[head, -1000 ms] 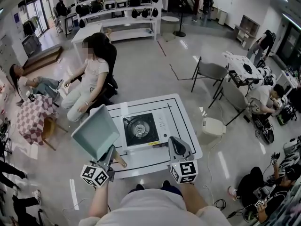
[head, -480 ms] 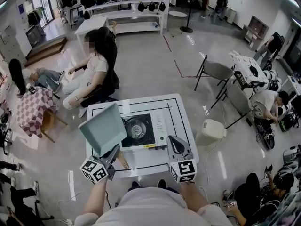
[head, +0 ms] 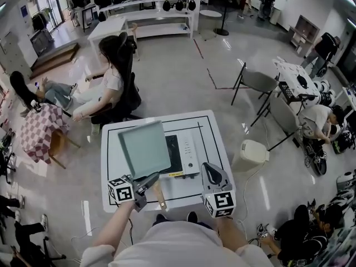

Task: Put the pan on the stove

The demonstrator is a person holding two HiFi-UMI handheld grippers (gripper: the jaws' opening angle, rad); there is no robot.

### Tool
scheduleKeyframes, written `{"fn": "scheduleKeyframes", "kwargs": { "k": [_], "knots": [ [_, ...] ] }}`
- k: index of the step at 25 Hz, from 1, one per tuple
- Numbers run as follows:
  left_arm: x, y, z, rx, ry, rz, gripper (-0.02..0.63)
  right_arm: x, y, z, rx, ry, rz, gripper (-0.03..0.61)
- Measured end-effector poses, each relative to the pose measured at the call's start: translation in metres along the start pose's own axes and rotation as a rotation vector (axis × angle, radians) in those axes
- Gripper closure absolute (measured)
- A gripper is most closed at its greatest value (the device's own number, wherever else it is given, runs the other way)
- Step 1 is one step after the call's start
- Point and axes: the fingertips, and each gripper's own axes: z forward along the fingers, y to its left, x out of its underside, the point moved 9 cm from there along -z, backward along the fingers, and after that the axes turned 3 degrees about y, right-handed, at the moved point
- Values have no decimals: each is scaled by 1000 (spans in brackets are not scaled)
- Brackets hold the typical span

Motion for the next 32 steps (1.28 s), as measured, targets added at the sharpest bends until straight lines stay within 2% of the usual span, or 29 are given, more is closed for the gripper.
{"fn": "scheduleKeyframes", "kwargs": {
  "k": [6, 12, 16, 18, 19, 22, 26, 32],
  "knots": [
    [17, 26, 25, 103, 121, -162, 495, 7, -4, 0, 25, 21, 9, 569],
    [31, 49, 45, 196, 150, -345, 492, 14, -8, 2, 40, 32, 15, 569],
    [40, 66, 52, 216, 173, -471, 491, 17, -10, 5, 48, 44, 22, 569],
    [48, 69, 57, 212, 195, -559, 489, 18, -11, 4, 49, 49, 28, 569],
    [50, 71, 59, 215, 209, -574, 489, 18, -11, 4, 49, 50, 31, 569],
    [50, 85, 66, 238, 247, -543, 489, 18, -11, 4, 45, 46, 41, 569],
    [56, 103, 71, 245, 275, -619, 488, 19, -13, 5, 46, 38, 67, 570],
    [63, 108, 76, 271, 259, -759, 486, 22, -16, 1, 57, 41, 88, 569]
  ]
}}
